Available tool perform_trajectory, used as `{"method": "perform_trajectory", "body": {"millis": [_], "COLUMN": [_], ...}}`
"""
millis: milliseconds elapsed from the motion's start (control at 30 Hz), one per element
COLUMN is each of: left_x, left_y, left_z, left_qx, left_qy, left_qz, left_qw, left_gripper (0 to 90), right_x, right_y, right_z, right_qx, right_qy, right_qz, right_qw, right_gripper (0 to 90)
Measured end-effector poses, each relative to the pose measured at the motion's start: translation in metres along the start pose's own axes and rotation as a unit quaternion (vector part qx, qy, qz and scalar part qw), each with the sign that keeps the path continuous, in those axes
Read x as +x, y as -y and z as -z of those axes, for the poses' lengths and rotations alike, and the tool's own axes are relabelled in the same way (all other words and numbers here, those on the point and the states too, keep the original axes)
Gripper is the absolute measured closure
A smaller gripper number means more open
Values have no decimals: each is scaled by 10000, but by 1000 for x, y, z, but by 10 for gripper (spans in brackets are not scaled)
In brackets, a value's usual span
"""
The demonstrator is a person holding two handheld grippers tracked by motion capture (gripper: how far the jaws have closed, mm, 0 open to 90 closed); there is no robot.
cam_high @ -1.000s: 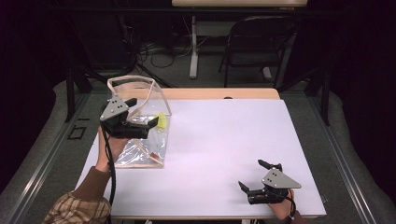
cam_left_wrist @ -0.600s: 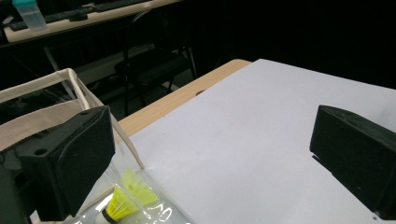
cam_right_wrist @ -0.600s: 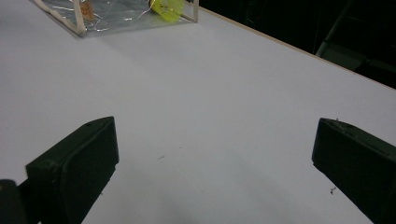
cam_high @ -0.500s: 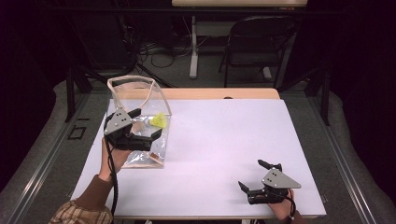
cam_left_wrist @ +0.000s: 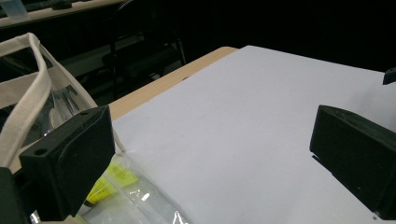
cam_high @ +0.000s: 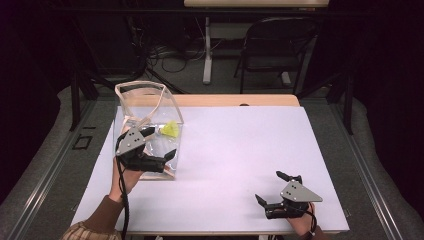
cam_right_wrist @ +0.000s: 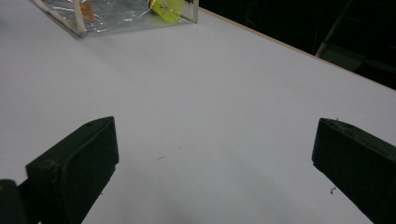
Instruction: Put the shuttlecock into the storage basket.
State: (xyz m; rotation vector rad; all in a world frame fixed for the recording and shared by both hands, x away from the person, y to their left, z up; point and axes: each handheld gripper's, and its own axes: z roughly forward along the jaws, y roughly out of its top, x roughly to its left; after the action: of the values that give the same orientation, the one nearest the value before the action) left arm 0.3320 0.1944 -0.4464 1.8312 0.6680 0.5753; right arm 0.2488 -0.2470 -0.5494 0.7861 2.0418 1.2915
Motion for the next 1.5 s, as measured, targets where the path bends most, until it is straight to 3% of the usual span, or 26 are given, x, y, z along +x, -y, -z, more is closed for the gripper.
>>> {"method": "perform_trajectory", "body": {"millis": [267, 1100, 1500], "left_x": [-3, -12, -20], "left_y": [14, 63, 83], "left_z": [1, 4, 1], "left_qx": [79, 167, 296], "left_qy": [-60, 30, 109], "left_qz": [73, 280, 245], "left_qw": [9999, 9995, 9992], "left_gripper": [0, 0, 0], "right_x": [0, 0, 0], "right_y": [0, 0, 1], "right_z": [0, -1, -1], "right_qx": [-8, 10, 11], "right_qy": [-1, -1, -13], "right_qz": [-1, -4, -8], "right_qw": [10000, 10000, 10000], "right_gripper": [1, 1, 1]}}
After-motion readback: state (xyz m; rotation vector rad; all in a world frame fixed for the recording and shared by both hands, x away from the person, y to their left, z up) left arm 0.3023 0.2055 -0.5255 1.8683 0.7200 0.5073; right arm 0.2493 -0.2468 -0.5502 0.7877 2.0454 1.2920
